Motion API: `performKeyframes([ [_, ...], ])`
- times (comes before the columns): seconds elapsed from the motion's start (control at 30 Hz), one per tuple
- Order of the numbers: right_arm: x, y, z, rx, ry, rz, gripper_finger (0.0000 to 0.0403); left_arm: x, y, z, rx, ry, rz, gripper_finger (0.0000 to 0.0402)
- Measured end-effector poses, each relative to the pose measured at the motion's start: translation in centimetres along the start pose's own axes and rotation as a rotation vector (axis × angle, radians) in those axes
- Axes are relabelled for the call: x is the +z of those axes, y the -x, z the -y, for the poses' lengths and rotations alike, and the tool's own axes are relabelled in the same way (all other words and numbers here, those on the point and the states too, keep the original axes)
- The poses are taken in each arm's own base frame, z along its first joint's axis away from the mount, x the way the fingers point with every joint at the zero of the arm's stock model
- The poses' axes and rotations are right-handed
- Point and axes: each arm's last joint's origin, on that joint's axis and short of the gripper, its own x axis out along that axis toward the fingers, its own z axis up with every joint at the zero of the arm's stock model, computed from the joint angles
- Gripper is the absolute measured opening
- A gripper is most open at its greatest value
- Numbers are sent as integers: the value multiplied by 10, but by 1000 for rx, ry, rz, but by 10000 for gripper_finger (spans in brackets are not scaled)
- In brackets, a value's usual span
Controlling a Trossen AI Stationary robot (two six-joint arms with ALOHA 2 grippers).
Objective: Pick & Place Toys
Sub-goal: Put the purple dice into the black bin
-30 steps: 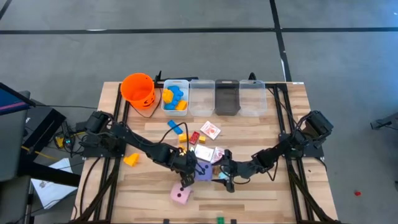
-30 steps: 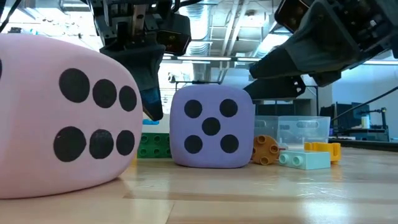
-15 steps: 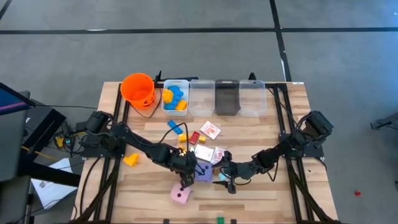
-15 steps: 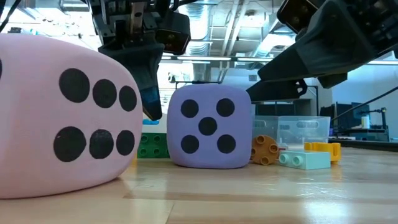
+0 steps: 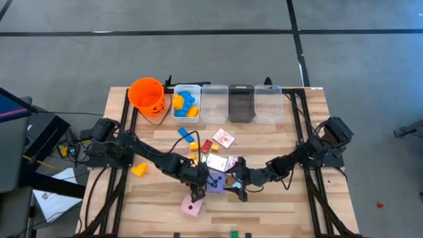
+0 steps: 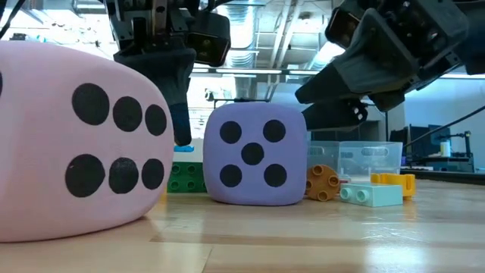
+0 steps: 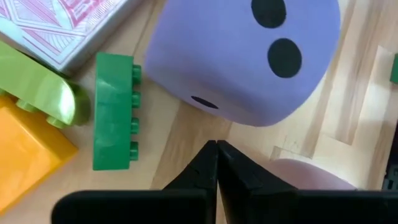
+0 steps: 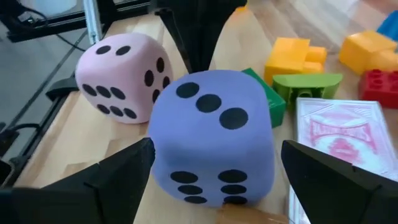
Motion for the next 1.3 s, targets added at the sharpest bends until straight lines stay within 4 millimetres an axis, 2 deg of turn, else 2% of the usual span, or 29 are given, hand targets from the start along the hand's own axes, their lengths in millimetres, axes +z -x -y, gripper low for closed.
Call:
performKeyframes([
  [0.13, 0, 0, -1, 20, -2, -1, 355, -1, 0, 2, -2, -5, -2, 0],
  [0.37, 0, 0, -2, 20, 24, -5, 396, -2, 0, 2, -2, -6, -2, 0],
  [0.77, 0, 0, 0, -32, 19, 13, 399, -1, 0, 2, 2, -6, 4, 0],
  [1.3, -2, 3, -6, -5, -3, 14, 399, 1, 0, 2, 19, -4, 38, 0],
])
